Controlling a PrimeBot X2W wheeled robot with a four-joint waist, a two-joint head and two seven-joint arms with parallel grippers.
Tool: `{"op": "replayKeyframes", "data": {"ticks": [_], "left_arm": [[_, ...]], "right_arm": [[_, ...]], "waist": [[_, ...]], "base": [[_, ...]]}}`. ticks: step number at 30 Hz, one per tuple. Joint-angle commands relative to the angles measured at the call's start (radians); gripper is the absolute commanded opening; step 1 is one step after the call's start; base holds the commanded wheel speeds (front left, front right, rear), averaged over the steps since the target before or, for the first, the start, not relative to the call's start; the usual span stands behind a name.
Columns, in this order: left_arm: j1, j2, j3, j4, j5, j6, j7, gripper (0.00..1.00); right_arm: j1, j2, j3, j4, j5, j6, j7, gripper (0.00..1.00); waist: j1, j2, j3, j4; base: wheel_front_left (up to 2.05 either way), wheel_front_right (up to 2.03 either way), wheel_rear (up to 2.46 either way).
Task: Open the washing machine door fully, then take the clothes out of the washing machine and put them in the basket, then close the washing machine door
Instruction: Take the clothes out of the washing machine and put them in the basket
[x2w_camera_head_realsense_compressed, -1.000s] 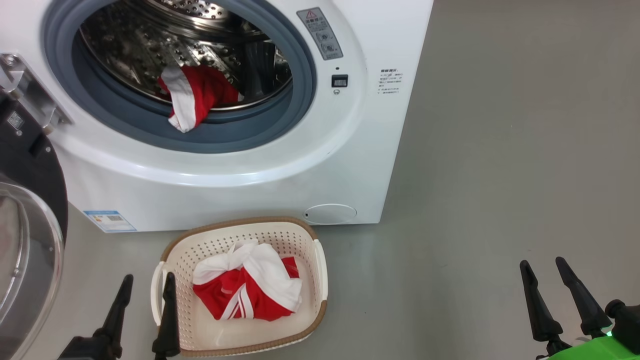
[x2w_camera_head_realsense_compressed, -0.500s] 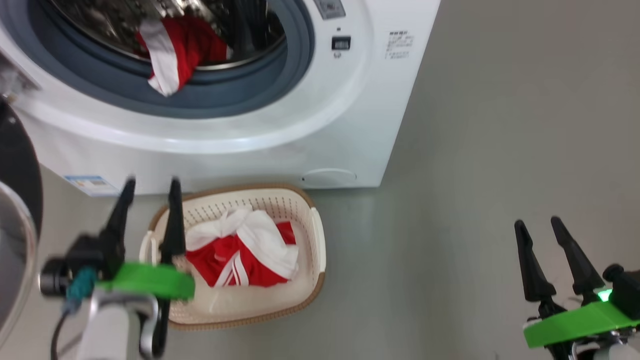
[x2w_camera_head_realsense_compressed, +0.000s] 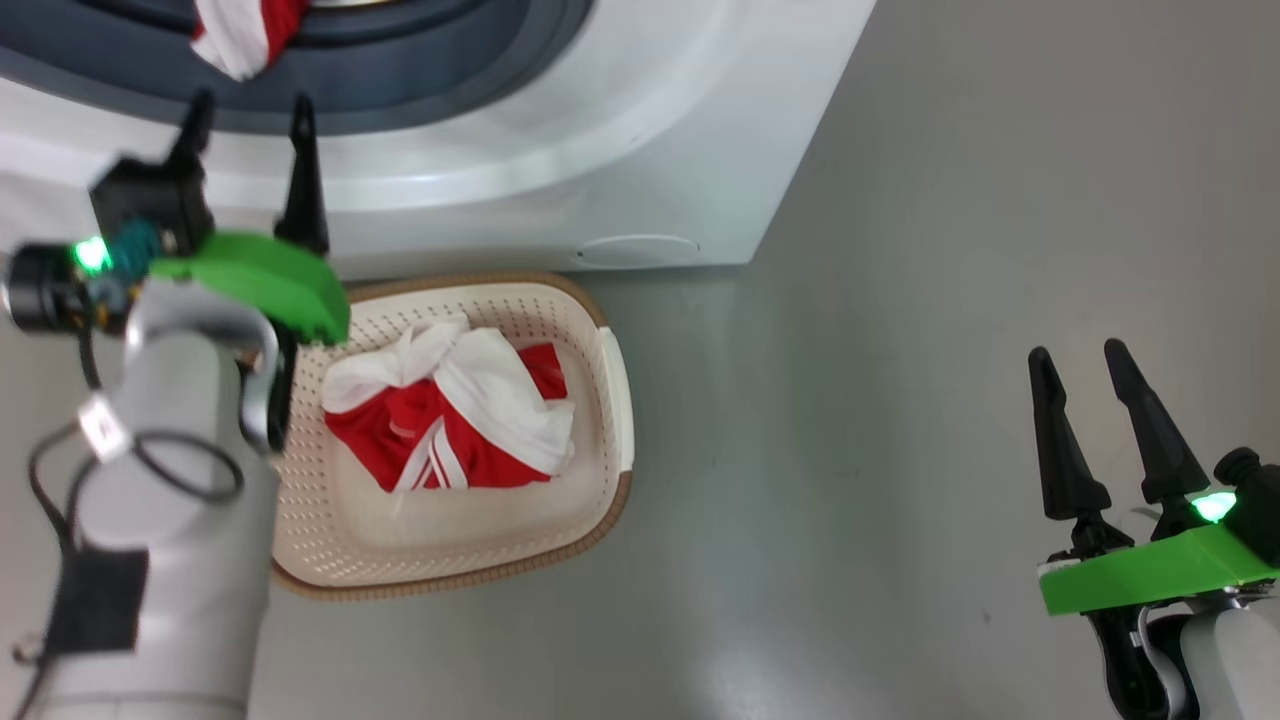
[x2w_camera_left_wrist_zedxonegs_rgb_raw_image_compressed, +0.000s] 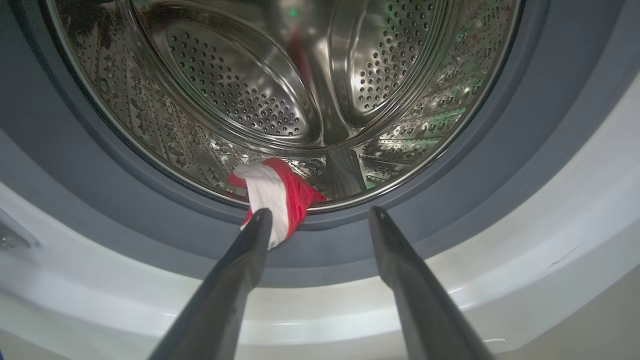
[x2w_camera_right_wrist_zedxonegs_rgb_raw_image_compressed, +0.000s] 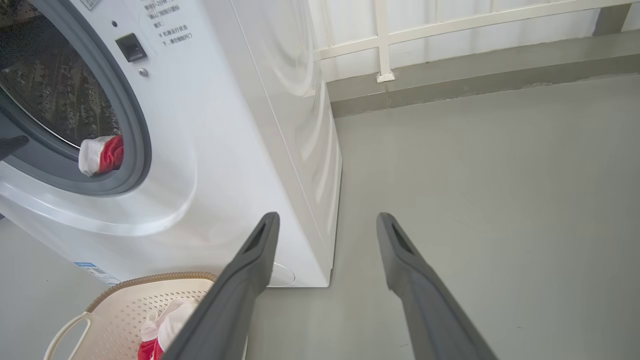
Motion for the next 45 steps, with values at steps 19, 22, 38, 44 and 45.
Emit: {"op": "replayKeyframes", "data": {"ticks": [19,22,38,44,45], "left_arm": [[-0.430,0.148,-0.038,0.388,0.062,0.069,0.104,1.00],[-0.467,0.172,-0.044,0.429,0.065,0.077,0.115,1.00],[-0.525,0.244,-0.076,0.502,0.072,0.120,0.168,1.00],[-0.524,0.254,-0.090,0.507,0.073,0.133,0.178,0.08],[-0.523,0.256,-0.095,0.508,0.075,0.135,0.177,0.00]], "right_arm": [[-0.083,0.020,0.057,-0.036,0.004,0.006,-0.006,1.00],[-0.090,0.025,0.065,-0.037,0.006,0.006,-0.006,1.00],[-0.118,0.043,0.087,-0.036,0.010,0.006,-0.006,1.00],[-0.119,0.047,0.087,-0.037,0.011,0.006,-0.006,1.00],[-0.119,0.047,0.086,-0.038,0.011,0.006,-0.006,1.00]], "waist": [[0.0000,0.0000,0.149,-0.090],[0.0000,0.0000,0.165,-0.111],[0.0000,0.0000,0.212,-0.162],[0.0000,0.0000,0.212,-0.165],[0.0000,0.0000,0.212,-0.165]], "base": [[0.00,0.00,0.00],[0.00,0.00,0.00],[0.00,0.00,0.00],[0.00,0.00,0.00],[0.00,0.00,0.00]]}}
